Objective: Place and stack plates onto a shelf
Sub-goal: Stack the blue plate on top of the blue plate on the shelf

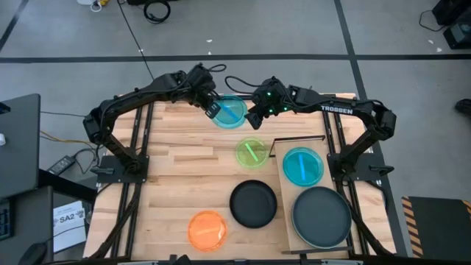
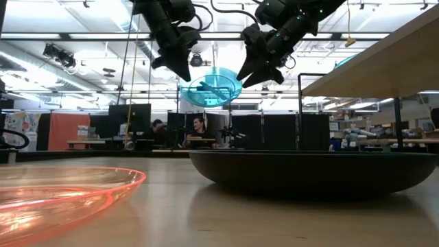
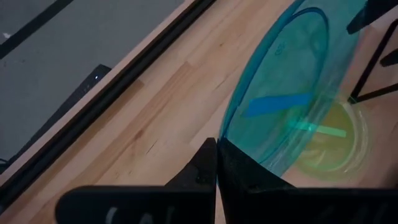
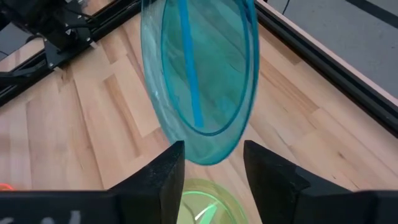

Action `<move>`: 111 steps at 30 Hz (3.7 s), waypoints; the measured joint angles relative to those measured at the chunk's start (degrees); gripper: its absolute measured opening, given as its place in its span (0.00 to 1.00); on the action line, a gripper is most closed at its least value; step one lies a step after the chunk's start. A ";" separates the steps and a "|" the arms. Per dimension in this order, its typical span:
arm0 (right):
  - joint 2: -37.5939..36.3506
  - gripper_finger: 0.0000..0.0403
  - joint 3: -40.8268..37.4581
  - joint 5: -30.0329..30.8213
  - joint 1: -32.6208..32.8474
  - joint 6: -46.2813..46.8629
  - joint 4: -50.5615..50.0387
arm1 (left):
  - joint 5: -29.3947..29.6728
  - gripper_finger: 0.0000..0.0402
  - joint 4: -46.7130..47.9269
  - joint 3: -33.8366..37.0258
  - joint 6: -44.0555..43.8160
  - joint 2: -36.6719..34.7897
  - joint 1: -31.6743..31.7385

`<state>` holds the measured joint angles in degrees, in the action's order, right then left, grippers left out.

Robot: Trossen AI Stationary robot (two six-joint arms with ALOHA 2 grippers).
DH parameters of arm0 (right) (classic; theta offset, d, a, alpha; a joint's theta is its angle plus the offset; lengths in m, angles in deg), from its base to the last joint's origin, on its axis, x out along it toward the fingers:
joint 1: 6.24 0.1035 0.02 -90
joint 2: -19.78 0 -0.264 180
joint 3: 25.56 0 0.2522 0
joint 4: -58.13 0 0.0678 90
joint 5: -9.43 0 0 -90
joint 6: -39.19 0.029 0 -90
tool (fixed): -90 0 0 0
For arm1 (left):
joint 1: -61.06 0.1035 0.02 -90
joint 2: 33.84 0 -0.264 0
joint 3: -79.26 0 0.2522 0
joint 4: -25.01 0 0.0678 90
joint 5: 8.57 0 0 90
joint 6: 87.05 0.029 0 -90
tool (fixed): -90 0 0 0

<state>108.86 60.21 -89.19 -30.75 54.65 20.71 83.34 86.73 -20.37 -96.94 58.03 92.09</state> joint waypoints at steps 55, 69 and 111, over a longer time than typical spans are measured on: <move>0.00 0.03 0.00 3.55 0.00 -0.22 1.16 | -3.33 0.26 -2.70 0.00 -0.89 -0.04 -0.13; 0.00 0.03 0.00 2.49 -1.54 -0.02 -0.48 | -3.24 0.29 2.51 0.02 1.68 -1.95 -0.10; -39.17 0.03 -0.02 -19.50 -4.17 13.07 -54.12 | -3.26 0.29 1.30 0.02 7.58 -4.90 -9.16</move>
<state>69.69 60.19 -108.69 -34.92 67.73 -33.41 80.09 88.02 -20.35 -89.35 53.14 82.93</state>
